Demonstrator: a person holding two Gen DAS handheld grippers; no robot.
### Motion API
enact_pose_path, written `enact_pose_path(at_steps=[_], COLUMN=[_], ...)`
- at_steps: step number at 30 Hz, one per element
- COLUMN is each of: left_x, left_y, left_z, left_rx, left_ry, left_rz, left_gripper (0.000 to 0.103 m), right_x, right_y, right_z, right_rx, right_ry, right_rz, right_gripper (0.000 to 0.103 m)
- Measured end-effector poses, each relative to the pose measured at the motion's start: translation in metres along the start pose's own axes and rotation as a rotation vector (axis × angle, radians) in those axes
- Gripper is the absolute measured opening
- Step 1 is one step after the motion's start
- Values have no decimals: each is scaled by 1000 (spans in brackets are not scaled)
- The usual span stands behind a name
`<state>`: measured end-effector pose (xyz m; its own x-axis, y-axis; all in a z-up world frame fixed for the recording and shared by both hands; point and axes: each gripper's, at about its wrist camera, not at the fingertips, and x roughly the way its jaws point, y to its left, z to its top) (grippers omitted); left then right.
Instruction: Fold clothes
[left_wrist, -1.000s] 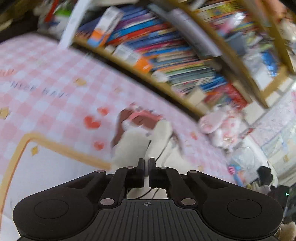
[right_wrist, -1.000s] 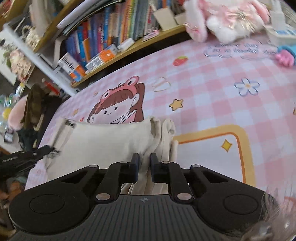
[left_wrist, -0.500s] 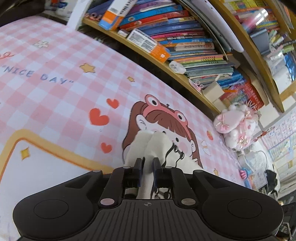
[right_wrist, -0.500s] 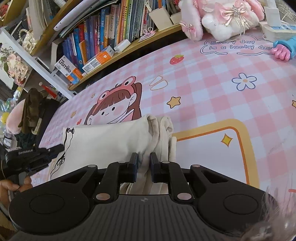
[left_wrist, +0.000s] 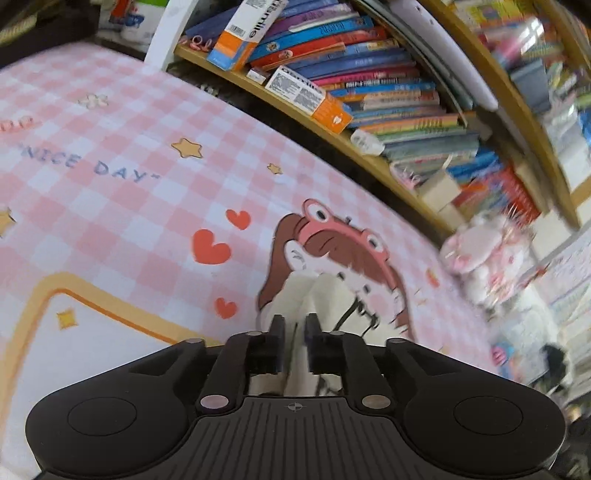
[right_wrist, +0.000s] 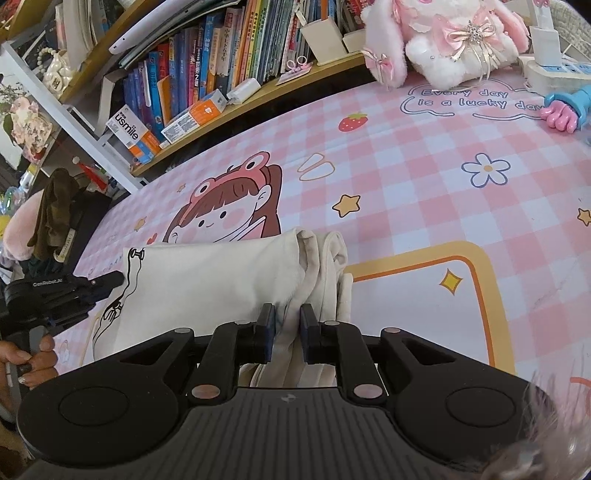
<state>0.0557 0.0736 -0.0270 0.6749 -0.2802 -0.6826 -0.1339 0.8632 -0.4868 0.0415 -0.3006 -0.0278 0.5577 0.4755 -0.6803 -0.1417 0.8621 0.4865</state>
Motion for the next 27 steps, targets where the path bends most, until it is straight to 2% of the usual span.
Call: enact_pose_path(at_steps=[2,3,4,5,7,8,10,11,13,19,24,27], left_x=[-10,-15,-21,-25,-32,-34,-34,-34,-35,-37,-36,-35], left_y=[-5,-8,-12,-15,-21,-24,-27,-29,-29,-29,-25,-25], left_z=[-4,-7,-11,-15,-23,-26,-32,-35,-39,-42,-44,-46], left_rx=[53,82,114,144,197,224,252,262,259,246,190,168], left_ry=[-6,-8,-11,-12,-4,4,22,31,39,47,60,66], left_rz=[26,37,44,53,96,123,172,195,202,190,177,169], left_gripper=[24,27,33,44,58,60,63,68,71,82,82,83], right_x=[-2,-4,-5,-7,-12,-13,-16,-18,-19,-16,-13,-12], right_y=[3,5,6,8,12,14,17,19,21,19,12,9], right_z=[0,0,0,0,-2,-3,-5,-5,-6,-8,-11,-14], right_rx=[-12,-15,-18,-21,-28,-34,-42,-42,-29,55,110,137], right_ry=[0,-1,-2,-3,-5,-5,-6,-8,-11,36,89,113], right_rz=[-9,-12,-15,-17,-22,-34,-61,-75,-94,-95,-97,-63], right_gripper=[17,22,28,34,41,44,61,66,84,87,87,87])
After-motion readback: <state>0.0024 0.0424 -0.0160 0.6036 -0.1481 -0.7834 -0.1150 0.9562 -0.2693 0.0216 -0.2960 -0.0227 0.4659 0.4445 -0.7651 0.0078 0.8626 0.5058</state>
